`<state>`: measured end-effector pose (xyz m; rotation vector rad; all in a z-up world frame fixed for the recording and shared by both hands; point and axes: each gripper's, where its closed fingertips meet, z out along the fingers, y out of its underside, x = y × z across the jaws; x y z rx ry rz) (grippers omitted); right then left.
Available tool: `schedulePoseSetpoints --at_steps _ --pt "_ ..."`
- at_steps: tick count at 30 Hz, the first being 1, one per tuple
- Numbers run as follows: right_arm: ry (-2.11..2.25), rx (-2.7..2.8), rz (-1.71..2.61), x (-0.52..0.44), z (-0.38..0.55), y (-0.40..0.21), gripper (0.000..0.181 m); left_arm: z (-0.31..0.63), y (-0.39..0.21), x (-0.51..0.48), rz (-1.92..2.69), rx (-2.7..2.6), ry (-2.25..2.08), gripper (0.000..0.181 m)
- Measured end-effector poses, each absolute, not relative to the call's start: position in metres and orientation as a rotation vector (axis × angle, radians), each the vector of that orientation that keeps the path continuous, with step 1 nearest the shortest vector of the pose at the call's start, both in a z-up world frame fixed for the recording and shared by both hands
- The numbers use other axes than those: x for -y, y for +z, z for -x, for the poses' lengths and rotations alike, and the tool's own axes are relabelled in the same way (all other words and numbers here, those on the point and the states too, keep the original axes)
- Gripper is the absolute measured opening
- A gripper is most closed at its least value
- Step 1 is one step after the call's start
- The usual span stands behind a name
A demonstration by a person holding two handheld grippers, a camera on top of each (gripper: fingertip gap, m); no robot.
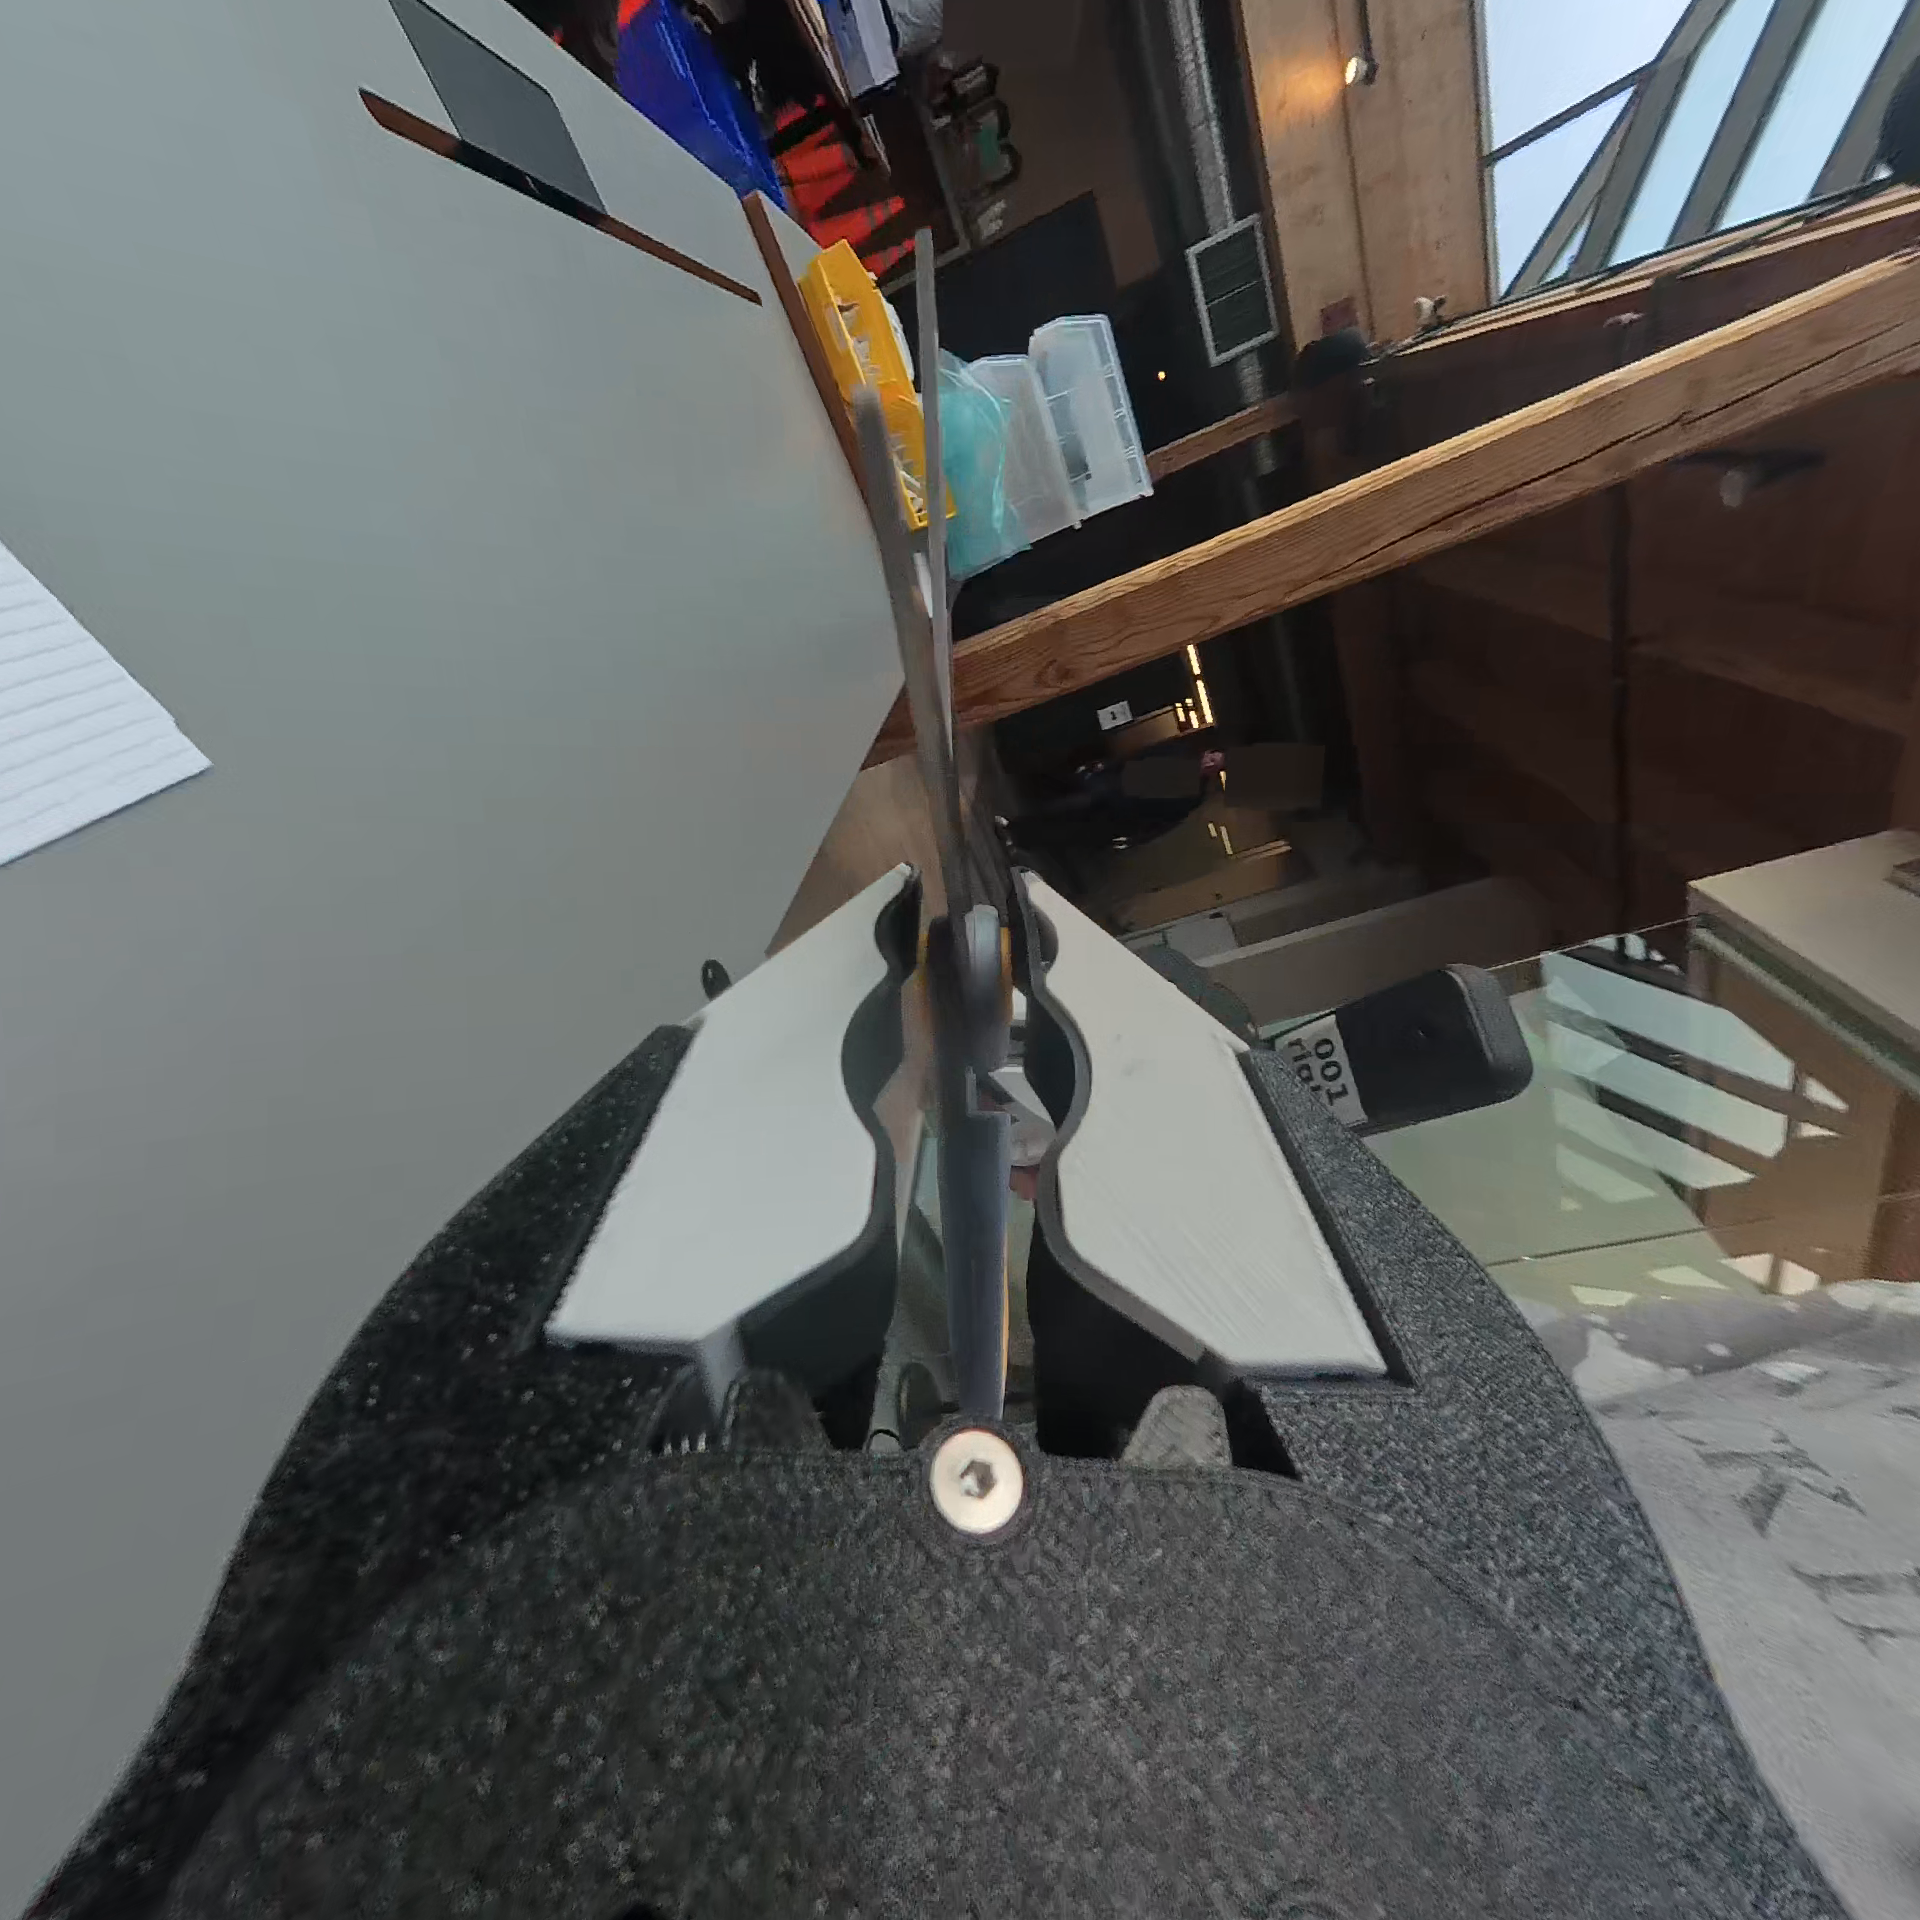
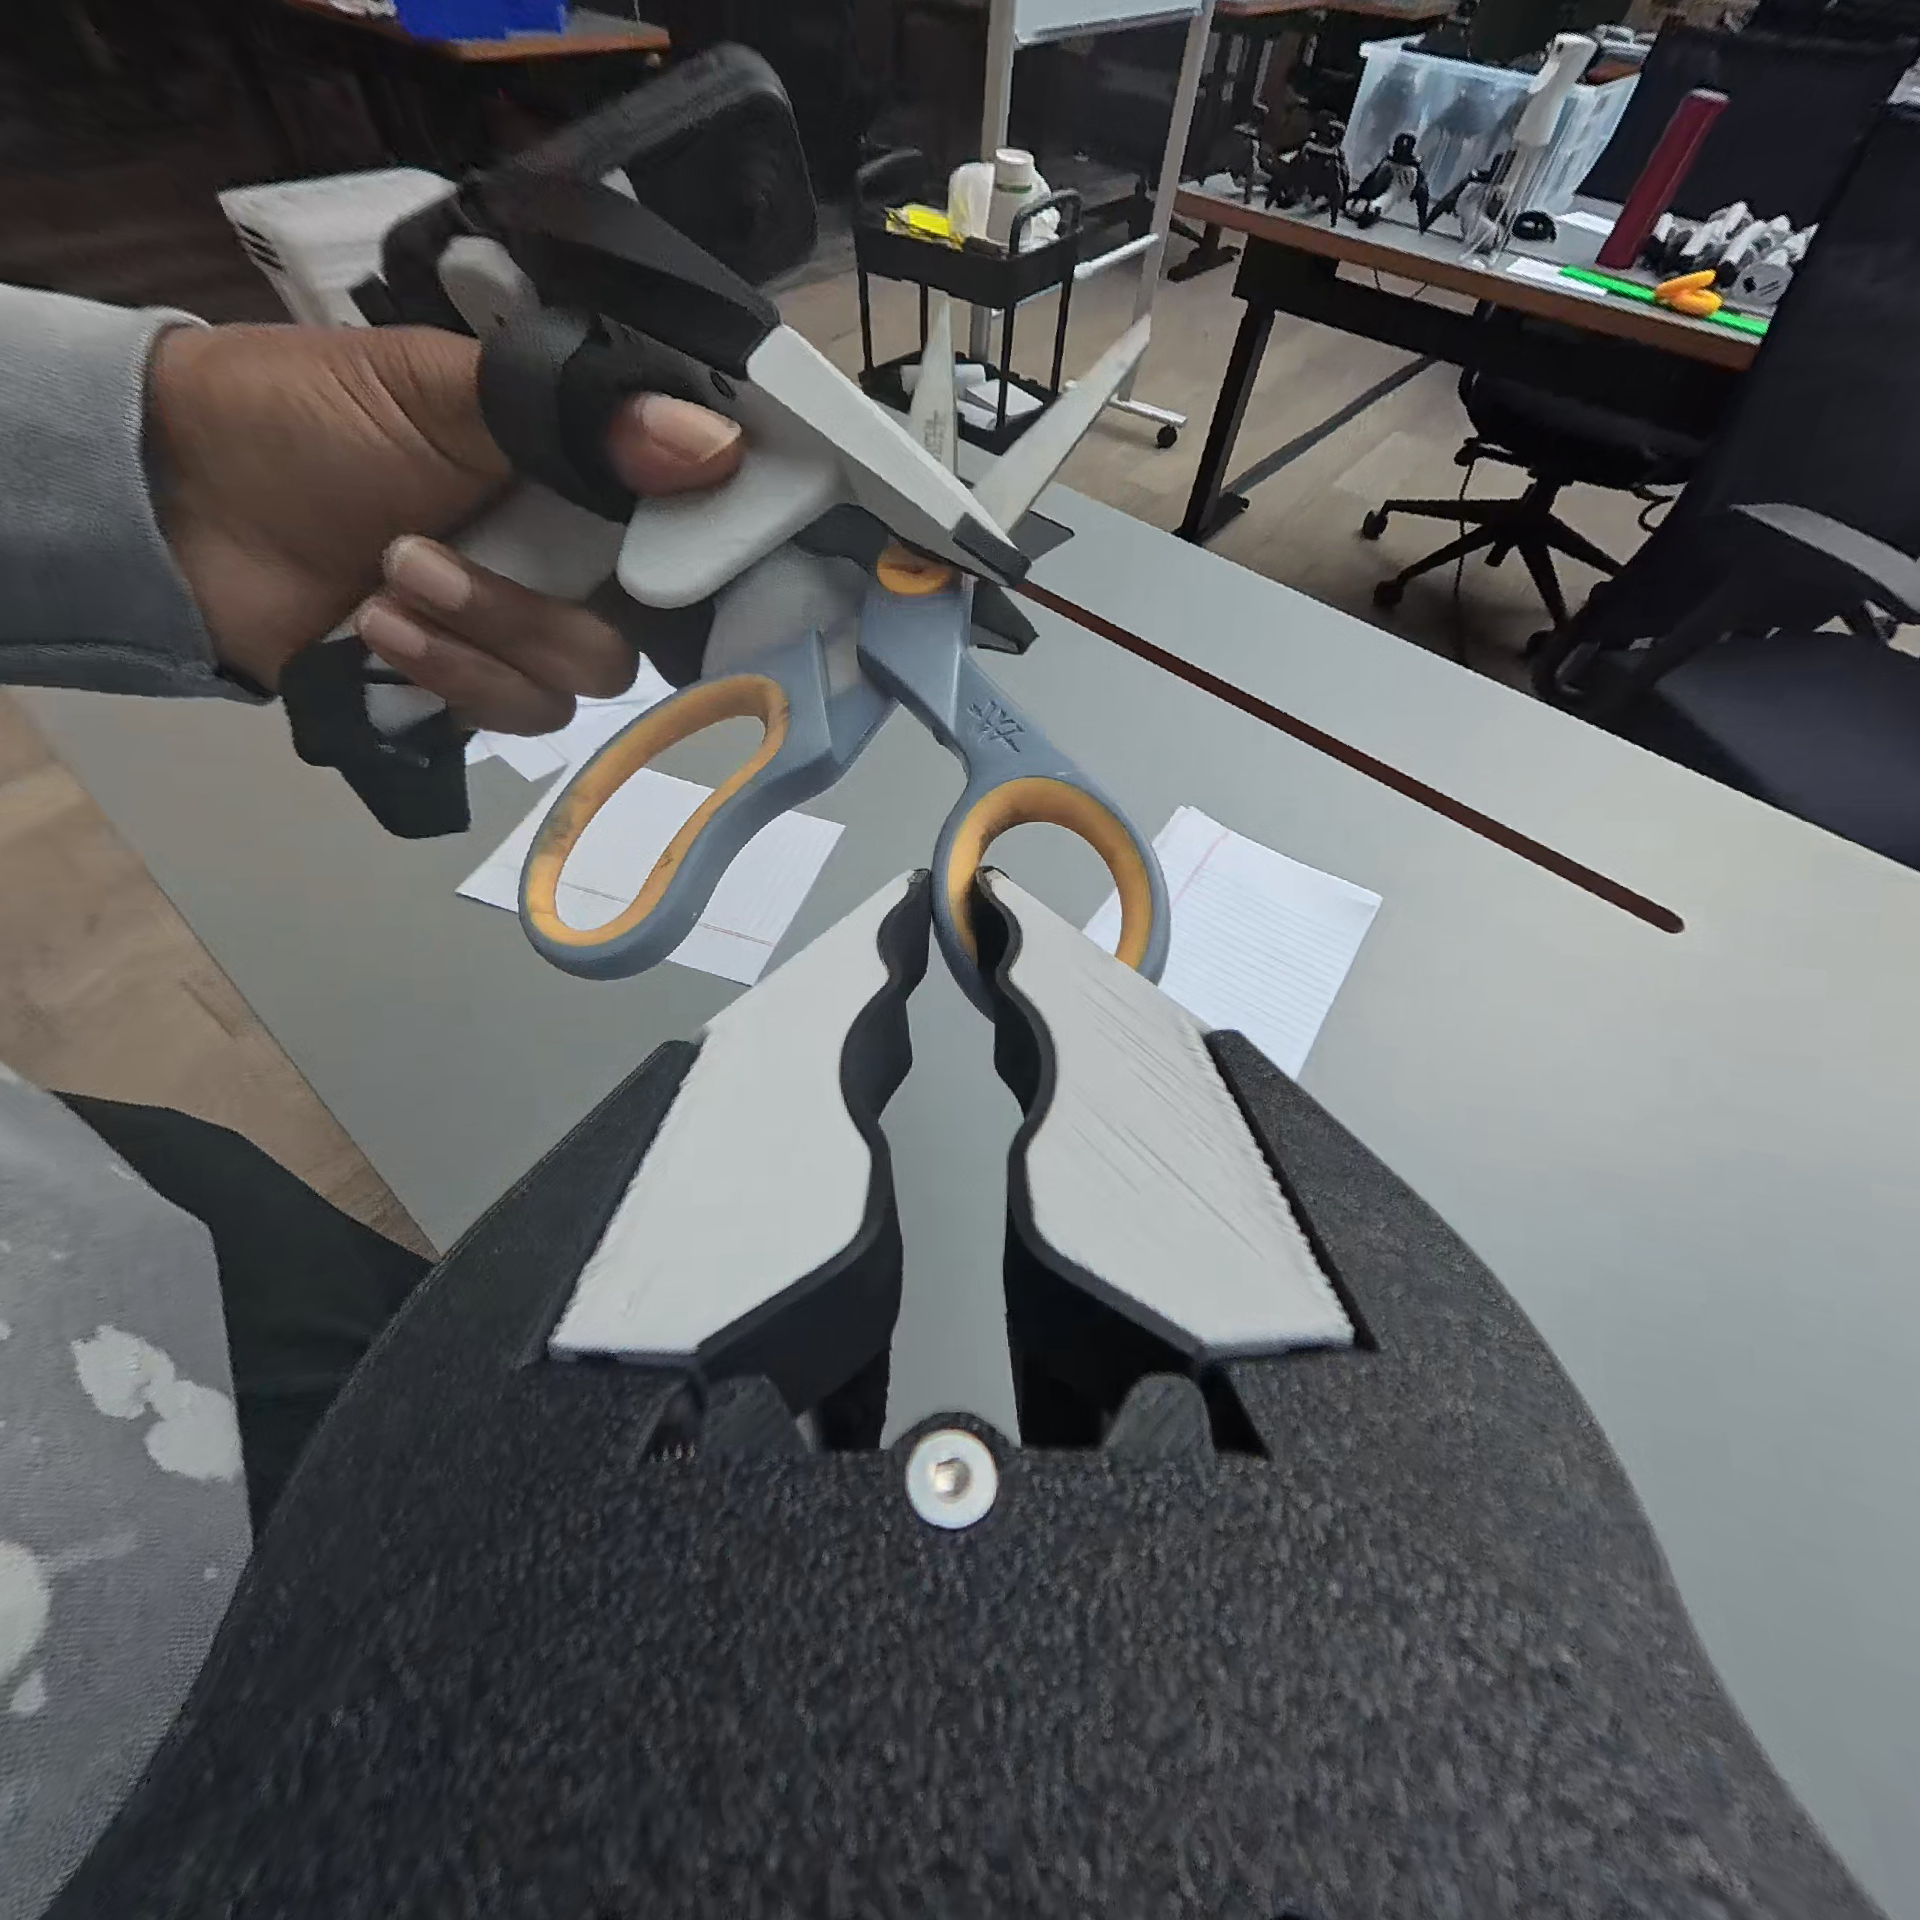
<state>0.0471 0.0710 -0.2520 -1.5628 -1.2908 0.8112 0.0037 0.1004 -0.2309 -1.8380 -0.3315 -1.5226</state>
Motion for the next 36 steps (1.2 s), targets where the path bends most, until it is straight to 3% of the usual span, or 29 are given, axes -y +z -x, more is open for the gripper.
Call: schedulePoseSetpoints --at_steps 3,5,7,10,16,24,26,32,34,36 --pt "0.74 1.258 1.624 -0.083 -0.052 -0.254 0.012 -0.009 -0.223 -0.109 1.89 0.313 -1.296 0.015" --pt "0.757 1.218 1.68 -0.084 -0.051 -0.248 0.048 -0.011 -0.217 -0.113 1.909 0.294 -1.131 0.015" --pt "0.749 1.183 1.776 -0.086 -0.048 -0.25 0.069 -0.017 -0.205 -0.115 1.9 0.283 -1.031 0.014" --pt "0.751 1.168 1.774 -0.087 -0.041 -0.246 0.065 -0.024 -0.191 -0.117 1.896 0.266 -0.877 0.014" --pt "0.92 1.185 1.79 -0.074 -0.034 -0.222 0.085 -0.024 -0.158 -0.119 1.764 0.344 -0.92 0.015" --pt "0.862 1.108 1.807 -0.087 -0.03 -0.219 0.078 -0.054 -0.137 -0.114 1.759 0.288 -0.923 0.014" --pt "0.848 1.125 1.771 -0.087 -0.031 -0.219 0.05 -0.056 -0.137 -0.114 1.791 0.255 -0.891 0.014" --pt "1.106 1.097 1.828 -0.07 -0.037 -0.221 0.022 -0.066 -0.134 -0.106 1.843 0.127 -0.956 0.019" --pt "1.277 1.062 1.848 -0.062 -0.038 -0.217 0.018 -0.07 -0.129 -0.101 1.83 0.068 -0.991 0.03" --pt "1.381 1.049 1.841 -0.059 -0.043 -0.212 0.018 -0.074 -0.128 -0.094 1.849 -0.004 -1.016 0.029"
